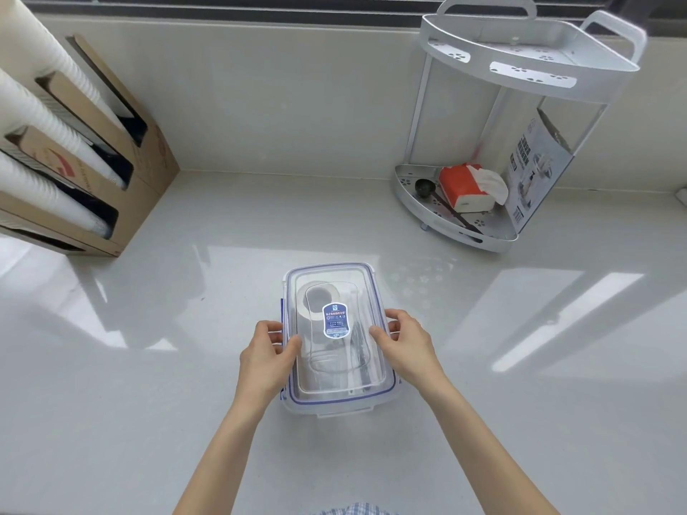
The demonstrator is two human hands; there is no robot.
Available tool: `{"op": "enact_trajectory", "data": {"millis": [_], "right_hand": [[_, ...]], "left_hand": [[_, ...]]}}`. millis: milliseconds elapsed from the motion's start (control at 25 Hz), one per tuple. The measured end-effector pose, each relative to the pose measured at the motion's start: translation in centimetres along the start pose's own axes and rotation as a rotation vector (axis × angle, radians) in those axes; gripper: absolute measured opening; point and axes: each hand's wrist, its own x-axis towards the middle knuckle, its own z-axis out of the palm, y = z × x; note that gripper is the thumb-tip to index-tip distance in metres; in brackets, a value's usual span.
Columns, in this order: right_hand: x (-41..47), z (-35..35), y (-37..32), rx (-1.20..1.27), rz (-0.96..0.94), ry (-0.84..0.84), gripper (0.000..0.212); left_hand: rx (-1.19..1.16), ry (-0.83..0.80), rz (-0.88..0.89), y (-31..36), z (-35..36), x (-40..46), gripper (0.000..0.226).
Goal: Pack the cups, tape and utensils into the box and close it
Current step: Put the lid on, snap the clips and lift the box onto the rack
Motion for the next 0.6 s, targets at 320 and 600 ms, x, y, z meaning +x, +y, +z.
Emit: {"op": "enact_trajectory", "data": {"millis": [320, 600], "right_hand": [[0.1, -1.3, 1.4, 0.143, 0.093, 0.058, 0.045], [0.2, -1.5, 2.7, 0.166, 0.024, 0.180, 0.041]], "left_hand": [[-0.077, -0.093, 0.033, 1.0, 1.7, 1.1, 0.034], [-0.152, -0.173, 0.123, 0.6, 3.1, 1.5, 0.036]]}}
